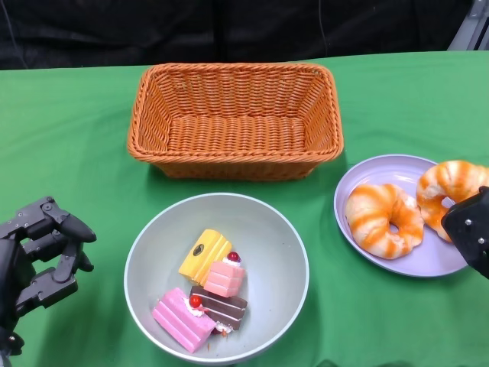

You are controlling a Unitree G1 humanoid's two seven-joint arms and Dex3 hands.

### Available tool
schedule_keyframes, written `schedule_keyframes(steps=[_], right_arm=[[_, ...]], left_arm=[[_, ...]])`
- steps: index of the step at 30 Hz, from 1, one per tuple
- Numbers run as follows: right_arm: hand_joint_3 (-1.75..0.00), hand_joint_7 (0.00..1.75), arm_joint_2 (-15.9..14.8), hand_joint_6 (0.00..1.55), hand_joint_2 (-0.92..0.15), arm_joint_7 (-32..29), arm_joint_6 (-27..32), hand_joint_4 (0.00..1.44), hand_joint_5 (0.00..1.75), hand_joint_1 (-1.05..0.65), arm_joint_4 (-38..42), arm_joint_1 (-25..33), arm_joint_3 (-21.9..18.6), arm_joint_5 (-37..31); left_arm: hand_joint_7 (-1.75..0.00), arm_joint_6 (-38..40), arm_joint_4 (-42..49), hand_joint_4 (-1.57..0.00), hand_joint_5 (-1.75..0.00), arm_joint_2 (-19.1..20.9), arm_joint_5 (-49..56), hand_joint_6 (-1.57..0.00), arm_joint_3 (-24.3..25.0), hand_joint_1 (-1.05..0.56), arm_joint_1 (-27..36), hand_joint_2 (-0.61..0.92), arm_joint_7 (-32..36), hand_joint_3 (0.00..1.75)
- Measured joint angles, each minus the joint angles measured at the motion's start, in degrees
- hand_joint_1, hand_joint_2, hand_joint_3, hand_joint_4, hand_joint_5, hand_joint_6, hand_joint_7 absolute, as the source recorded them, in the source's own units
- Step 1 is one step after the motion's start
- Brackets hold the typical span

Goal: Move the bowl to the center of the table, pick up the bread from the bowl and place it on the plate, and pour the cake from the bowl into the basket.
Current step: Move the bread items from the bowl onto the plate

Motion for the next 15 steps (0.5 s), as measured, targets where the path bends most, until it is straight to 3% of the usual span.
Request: schedule_keyframes(steps=[15], right_arm=[[-0.07, 0.01, -0.6, 0.5, -0.92, -0.3, -9.0, 0.53, 0.09, -0.45, 0.8, -0.2, -3.8, 3.3]], left_arm=[[-1.3, 0.0, 0.0, -0.78, -1.6, -0.1, 0.5, -0.78, -0.2, 0.04, 0.0, 0.66, 0.0, 0.97]])
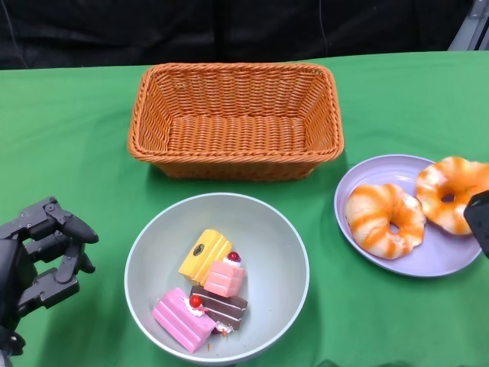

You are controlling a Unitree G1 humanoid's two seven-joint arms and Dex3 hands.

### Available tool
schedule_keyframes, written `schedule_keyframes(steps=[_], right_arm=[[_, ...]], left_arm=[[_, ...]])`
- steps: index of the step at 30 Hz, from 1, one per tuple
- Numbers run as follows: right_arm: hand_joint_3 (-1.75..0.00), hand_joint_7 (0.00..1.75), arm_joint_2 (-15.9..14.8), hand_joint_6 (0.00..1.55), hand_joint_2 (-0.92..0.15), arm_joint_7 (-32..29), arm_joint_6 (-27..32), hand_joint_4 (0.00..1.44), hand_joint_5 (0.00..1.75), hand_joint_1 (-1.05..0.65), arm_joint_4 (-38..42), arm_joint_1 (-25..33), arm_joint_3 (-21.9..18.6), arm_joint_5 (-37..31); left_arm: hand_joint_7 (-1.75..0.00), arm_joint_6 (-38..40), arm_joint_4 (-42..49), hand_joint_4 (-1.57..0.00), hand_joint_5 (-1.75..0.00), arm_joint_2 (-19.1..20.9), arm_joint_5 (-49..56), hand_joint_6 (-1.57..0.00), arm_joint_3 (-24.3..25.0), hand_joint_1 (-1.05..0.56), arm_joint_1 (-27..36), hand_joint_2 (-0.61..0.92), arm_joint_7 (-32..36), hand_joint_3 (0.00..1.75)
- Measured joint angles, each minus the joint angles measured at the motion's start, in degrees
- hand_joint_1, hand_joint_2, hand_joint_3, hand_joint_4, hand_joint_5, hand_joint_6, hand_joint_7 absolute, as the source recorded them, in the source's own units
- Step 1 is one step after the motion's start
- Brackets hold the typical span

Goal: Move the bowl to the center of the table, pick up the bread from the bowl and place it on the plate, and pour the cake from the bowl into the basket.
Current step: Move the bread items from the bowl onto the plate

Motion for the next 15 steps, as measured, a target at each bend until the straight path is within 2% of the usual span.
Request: schedule_keyframes(steps=[9, 12, 15], right_arm=[[-0.08, 0.01, 0.0, 0.52, -0.92, 3.5, -5.7, 0.58, 0.1, -0.36, -1.9, 0.9, -2.5, 4.0], [-0.07, 0.04, 0.8, 0.58, -0.92, 6.3, -8.0, 0.6, 0.1, -0.24, -7.2, 3.6, -4.4, 8.4], [-0.12, 0.09, 3.3, 0.71, -0.92, 10.9, -11.2, 0.72, 0.15, -0.22, -15.4, 7.1, -5.1, 14.3]], left_arm=[[-1.3, -0.1, 0.0, -0.79, -1.59, 0.0, 0.5, -0.79, -0.1, 0.04, 0.0, 0.67, 0.0, 0.96], [-1.3, -0.2, 0.0, -0.78, -1.6, 0.0, 0.5, -0.78, -0.1, 0.05, 0.0, 0.67, 0.0, 0.97], [-1.3, -0.3, 0.0, -0.78, -1.6, 0.0, 0.5, -0.78, -0.2, 0.05, 0.0, 0.67, 0.0, 0.96]])
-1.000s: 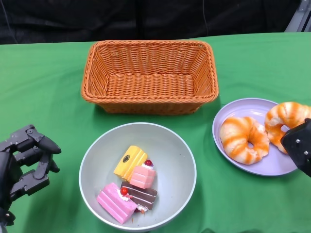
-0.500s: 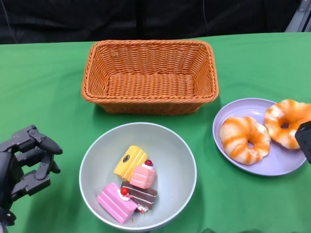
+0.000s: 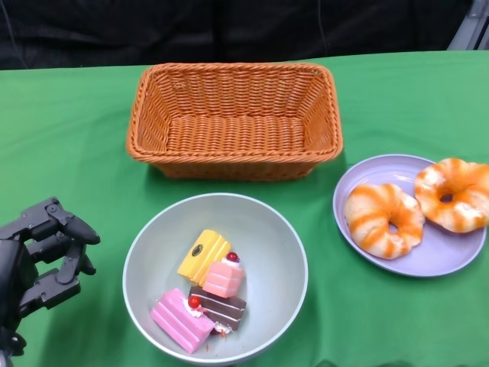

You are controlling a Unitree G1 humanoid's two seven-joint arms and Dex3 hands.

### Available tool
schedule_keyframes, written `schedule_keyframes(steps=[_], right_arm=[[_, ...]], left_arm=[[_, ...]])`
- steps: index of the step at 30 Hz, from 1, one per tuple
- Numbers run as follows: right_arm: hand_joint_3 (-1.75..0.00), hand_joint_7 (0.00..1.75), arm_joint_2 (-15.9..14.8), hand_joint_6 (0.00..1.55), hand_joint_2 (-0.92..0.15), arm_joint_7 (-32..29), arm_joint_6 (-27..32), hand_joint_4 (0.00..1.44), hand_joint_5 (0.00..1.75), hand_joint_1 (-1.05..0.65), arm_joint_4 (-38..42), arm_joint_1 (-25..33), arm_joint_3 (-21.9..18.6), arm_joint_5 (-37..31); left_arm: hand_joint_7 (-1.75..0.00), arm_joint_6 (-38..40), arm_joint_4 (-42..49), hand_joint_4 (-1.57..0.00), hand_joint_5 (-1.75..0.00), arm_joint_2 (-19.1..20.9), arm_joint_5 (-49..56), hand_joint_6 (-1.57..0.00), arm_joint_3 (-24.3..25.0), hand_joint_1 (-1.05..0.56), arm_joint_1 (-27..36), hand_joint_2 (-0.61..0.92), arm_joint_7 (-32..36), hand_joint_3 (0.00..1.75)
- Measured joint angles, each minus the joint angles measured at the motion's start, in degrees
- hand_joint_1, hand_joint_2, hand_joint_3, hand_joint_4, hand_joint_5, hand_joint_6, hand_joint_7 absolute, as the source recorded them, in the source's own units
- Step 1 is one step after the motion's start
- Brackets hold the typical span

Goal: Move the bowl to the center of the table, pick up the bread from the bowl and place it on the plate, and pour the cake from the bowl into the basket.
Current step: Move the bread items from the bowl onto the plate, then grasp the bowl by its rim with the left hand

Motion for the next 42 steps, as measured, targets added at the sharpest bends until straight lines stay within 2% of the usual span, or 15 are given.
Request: schedule_keyframes(steps=[1, 5, 8, 11, 13, 14, 17, 18, 20, 23, 28, 32, 37, 38, 42], right_arm=[[-0.13, 0.13, 0.8, 0.81, -0.92, 2.2, -0.5, 0.83, 0.21, -0.24, -3.4, 1.6, 0.1, 2.0], [-0.14, 0.18, 3.5, 0.96, -0.92, 10.7, 0.0, 1.0, 0.32, -0.21, -16.7, 7.6, 1.0, 9.1], [-0.19, 0.29, 5.1, 0.95, -0.92, 17.1, 1.3, 0.78, 0.9, -0.16, -25.8, 11.9, 3.1, 13.9], [-0.19, 0.36, 6.2, 0.94, -0.92, 21.4, 2.6, 0.73, 1.07, -0.18, -30.5, 14.9, 4.2, 16.6], [-0.23, 0.57, 6.6, 0.89, -0.89, 23.8, 2.6, 0.74, 1.17, -0.21, -32.0, 16.7, 5.0, 16.9], [-0.25, 0.69, 6.8, 0.87, -0.9, 25.2, 2.6, 0.77, 1.18, -0.2, -32.7, 17.9, 5.4, 17.2], [-0.26, 0.83, 7.2, 0.86, -0.92, 28.6, 2.9, 0.82, 1.22, -0.18, -34.3, 21.9, 7.1, 18.1], [-0.26, 0.85, 7.4, 0.85, -0.92, 29.2, 2.9, 0.82, 1.22, -0.18, -34.6, 22.7, 7.4, 18.1], [-0.39, 1.04, 7.8, 0.78, -0.86, 29.9, 3.2, 0.77, 1.39, -0.15, -35.7, 24.0, 7.5, 18.0], [-0.56, 1.18, 8.5, 0.7, -0.79, 30.8, 4.8, 0.7, 1.52, -0.14, -37.6, 26.5, 8.2, 18.1], [-0.6, 1.22, 9.9, 0.68, -0.78, 32.1, 6.3, 0.67, 1.56, -0.17, -37.6, 28.1, 9.0, 19.0], [-0.54, 1.2, 11.7, 0.65, -0.81, 32.6, 6.3, 0.66, 1.55, -0.2, -36.8, 28.4, 9.0, 19.5], [-0.49, 1.2, 12.7, 0.65, -0.84, 32.8, 6.3, 0.66, 1.54, -0.2, -36.4, 28.5, 8.9, 19.9], [-0.49, 1.19, 13.0, 0.65, -0.84, 32.7, 6.3, 0.66, 1.54, -0.2, -36.4, 28.5, 8.8, 19.9], [-0.47, 1.18, 14.1, 0.65, -0.85, 31.9, 6.3, 0.66, 1.53, -0.22, -36.4, 28.7, 8.5, 19.8]], left_arm=[[-1.3, -0.1, 0.0, -0.78, -1.6, 0.0, 0.0, -0.78, 0.0, 0.05, 0.0, 0.68, 0.0, 0.96], [-1.3, -0.2, 0.0, -0.77, -1.61, 0.0, 0.0, -0.77, 0.0, 0.04, 0.0, 0.7, 0.0, 0.94], [-1.29, -0.2, 0.3, -0.75, -1.61, 0.0, 0.0, -0.76, 0.1, 0.05, -0.1, 0.71, 0.0, 0.9], [-1.21, -1.1, 1.3, -0.74, -1.58, 0.1, -0.1, -0.77, 0.1, 0.04, -0.3, 0.73, -0.3, 0.84], [-0.92, -2.6, 2.1, -0.77, -1.37, 0.4, -0.1, -0.84, 0.0, -0.02, -0.4, 0.77, -1.7, 0.63], [-0.69, -3.5, 2.4, -0.79, -1.14, 0.8, -0.1, -0.85, -0.1, -0.09, -0.4, 0.77, -2.6, 0.49], [-0.28, -6.9, 3.3, -0.75, -0.74, 2.8, -0.1, -0.84, -1.2, -0.24, -0.7, 0.86, -6.6, 0.2], [-0.23, -7.9, 3.5, -0.76, -0.68, 3.5, -0.1, -0.85, -1.5, -0.25, -0.9, 0.89, -7.9, 0.15], [-0.06, -9.5, 3.5, -0.58, -0.32, 5.6, 0.6, -0.67, -2.8, -0.41, -1.1, 0.91, -10.4, 0.08], [-0.01, -14.4, 2.2, -0.48, -0.12, 10.7, 5.2, -0.55, -5.6, -0.55, -1.0, 0.92, -13.5, 0.04], [-0.01, -27.8, 1.0, -0.46, -0.06, 15.6, 15.4, -0.51, -7.7, -0.64, -1.0, 0.89, -12.4, 0.01], [-0.03, -39.2, 4.2, -0.53, -0.07, 15.8, 23.3, -0.58, -7.3, -0.62, -2.3, 0.85, -7.3, 0.0], [-0.04, -46.9, 9.0, -0.61, -0.09, 15.8, 31.2, -0.64, -5.4, -0.6, -5.1, 0.84, -0.8, 0.0], [-0.06, -48.2, 9.9, -0.72, -0.12, 15.7, 33.2, -0.75, -4.7, -0.56, -5.6, 0.83, 0.6, 0.0], [-0.06, -53.8, 11.8, -0.9, -0.12, 14.6, 41.2, -0.9, -0.9, -0.51, -8.0, 0.83, 5.2, 0.0]])
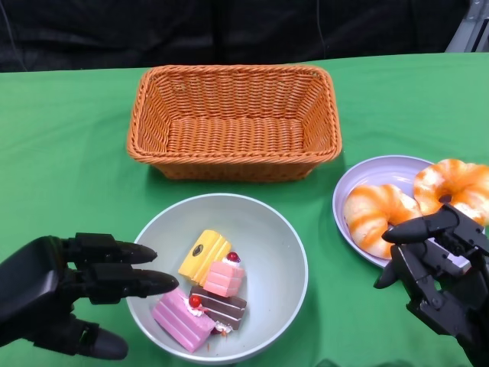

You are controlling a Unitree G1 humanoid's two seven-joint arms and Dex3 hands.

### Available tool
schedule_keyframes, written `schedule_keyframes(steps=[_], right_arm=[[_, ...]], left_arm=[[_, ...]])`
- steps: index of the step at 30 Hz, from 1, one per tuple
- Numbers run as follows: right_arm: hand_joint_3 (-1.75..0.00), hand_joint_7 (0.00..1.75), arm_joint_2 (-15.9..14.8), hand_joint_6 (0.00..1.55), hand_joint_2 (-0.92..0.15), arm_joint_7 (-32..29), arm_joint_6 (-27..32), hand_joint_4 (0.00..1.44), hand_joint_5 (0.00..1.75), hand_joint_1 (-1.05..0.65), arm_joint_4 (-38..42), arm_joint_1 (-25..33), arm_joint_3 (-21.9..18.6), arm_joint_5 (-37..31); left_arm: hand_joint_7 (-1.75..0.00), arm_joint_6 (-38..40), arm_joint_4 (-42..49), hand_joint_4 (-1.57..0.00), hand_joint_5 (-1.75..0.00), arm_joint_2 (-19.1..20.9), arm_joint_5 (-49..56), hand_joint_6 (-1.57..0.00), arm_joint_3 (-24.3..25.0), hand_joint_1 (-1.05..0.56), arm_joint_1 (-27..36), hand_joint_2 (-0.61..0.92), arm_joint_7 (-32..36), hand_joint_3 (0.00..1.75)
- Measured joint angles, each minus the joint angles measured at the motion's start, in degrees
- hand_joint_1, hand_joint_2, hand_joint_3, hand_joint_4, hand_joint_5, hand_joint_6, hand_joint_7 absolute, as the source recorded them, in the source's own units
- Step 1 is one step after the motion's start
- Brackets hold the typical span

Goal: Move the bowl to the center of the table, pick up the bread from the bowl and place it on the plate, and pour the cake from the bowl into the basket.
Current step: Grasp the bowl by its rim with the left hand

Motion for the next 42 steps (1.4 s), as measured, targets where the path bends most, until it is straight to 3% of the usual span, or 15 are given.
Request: schedule_keyframes(steps=[7, 17, 28, 42], right_arm=[[-0.39, 1.14, 0.9, 0.66, -0.89, -0.3, 0.1, 0.66, 1.5, -0.22, -0.6, 1.0, -0.2, 0.0], [-0.32, 1.12, 1.4, 0.67, -0.91, -0.4, 0.1, 0.66, 1.49, -0.23, -0.7, 1.2, -0.1, -0.9], [-0.29, 1.13, 1.9, 0.68, -0.92, -0.9, 0.1, 0.67, 1.49, -0.23, -0.7, 1.2, 0.3, -2.3], [-0.28, 1.13, 2.1, 0.68, -0.92, -1.0, 0.0, 0.67, 1.48, -0.25, -0.7, 1.2, 0.8, -3.3]], left_arm=[[-0.07, -2.1, 0.6, -1.12, -0.13, -1.8, 12.3, -1.11, 1.9, -0.41, -2.4, 0.84, 7.3, 0.01], [-0.06, 0.5, 1.1, -1.21, -0.15, 0.3, 20.9, -1.19, -6.7, -0.43, -5.6, 0.87, 17.4, 0.01], [-0.02, 5.9, -0.5, -1.16, -0.13, 4.2, 25.2, -1.18, -15.5, -0.46, -6.7, 0.88, 27.5, 0.0], [0.0, 22.7, -12.2, -1.09, -0.05, 8.1, 26.5, -1.08, -26.1, -0.5, -4.5, 0.87, 29.2, 0.0]])
